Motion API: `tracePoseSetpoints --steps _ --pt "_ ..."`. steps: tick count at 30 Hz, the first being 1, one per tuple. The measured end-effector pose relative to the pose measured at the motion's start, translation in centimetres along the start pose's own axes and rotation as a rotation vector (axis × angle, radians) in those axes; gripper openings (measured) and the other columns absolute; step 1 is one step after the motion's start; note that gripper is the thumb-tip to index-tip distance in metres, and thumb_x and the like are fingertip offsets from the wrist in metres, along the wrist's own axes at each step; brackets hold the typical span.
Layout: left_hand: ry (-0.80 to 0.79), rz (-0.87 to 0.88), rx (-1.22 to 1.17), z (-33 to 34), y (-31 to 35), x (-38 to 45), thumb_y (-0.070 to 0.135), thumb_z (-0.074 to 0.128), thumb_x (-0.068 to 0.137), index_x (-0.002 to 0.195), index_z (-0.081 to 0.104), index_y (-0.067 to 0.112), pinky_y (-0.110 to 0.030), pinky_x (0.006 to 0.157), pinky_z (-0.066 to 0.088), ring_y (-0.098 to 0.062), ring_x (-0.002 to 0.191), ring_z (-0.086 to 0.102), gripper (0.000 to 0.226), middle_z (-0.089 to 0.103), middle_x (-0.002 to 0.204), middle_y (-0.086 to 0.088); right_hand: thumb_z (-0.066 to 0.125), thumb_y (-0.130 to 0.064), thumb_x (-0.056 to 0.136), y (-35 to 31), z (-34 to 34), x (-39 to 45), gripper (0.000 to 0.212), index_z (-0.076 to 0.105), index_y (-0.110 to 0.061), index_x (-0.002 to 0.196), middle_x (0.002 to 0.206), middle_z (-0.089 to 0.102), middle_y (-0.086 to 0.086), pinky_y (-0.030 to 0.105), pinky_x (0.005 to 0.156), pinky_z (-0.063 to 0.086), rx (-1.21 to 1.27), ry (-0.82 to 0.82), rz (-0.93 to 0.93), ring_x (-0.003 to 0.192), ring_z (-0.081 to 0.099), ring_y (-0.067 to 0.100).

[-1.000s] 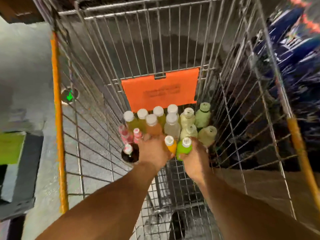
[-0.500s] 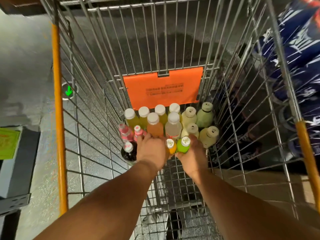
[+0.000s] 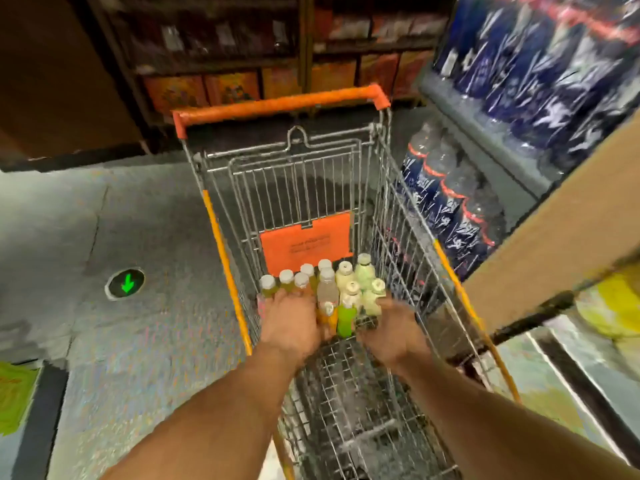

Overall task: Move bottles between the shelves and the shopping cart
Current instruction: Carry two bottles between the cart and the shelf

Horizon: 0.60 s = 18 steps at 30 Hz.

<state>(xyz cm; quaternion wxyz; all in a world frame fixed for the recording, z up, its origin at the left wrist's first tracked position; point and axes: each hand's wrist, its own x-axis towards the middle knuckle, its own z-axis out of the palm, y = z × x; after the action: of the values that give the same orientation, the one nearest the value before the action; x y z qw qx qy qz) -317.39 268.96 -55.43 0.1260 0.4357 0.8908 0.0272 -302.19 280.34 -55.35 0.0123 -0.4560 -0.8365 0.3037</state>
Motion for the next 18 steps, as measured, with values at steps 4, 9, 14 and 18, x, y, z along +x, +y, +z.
tracePoseSetpoints --steps 4,9,14,18 --pt "0.153 0.128 0.078 -7.3 -0.6 -8.7 0.057 0.063 0.075 0.119 0.056 0.029 -0.043 0.09 0.039 -0.027 0.113 0.053 0.052 0.064 0.116 0.002 0.077 -0.039 0.073 -4.2 -5.4 -11.7 0.069 0.048 -0.019 0.133 0.13 0.053 0.007 0.039 0.098 0.047 -0.022 0.118 0.081 0.117 0.054 0.028" --pt "0.224 0.342 0.066 -16.5 0.2 -20.8 0.062 0.068 0.071 0.114 0.059 0.031 -0.045 0.09 0.042 -0.026 0.114 0.054 0.053 0.064 0.114 0.002 0.079 -0.047 0.071 -8.7 -9.8 -28.1 0.078 0.047 -0.019 0.136 0.131 0.054 0.01 0.037 0.098 0.046 0.046 0.308 0.214 0.122 0.053 0.028" --pt "0.248 0.578 0.107 -21.8 5.7 -30.7 0.066 0.068 0.071 0.133 0.052 0.032 -0.044 0.099 0.041 -0.025 0.123 0.052 0.073 0.061 0.129 0.003 0.078 -0.05 0.067 -8.7 -13.8 -42.1 0.067 0.055 -0.02 0.123 0.119 0.059 0.009 0.038 0.091 0.05 0.068 0.488 0.311 0.112 0.058 0.03" --pt "0.24 0.741 0.085 -22.6 12.1 -39.2 0.064 0.07 0.07 0.113 0.058 0.029 -0.041 0.086 0.047 -0.026 0.111 0.059 0.057 0.067 0.112 0.001 0.075 -0.054 0.071 -5.8 -17.0 -52.5 0.072 0.052 -0.019 0.13 0.127 0.054 0.008 0.041 0.095 0.049 0.055 0.626 0.411 0.118 0.054 0.03"
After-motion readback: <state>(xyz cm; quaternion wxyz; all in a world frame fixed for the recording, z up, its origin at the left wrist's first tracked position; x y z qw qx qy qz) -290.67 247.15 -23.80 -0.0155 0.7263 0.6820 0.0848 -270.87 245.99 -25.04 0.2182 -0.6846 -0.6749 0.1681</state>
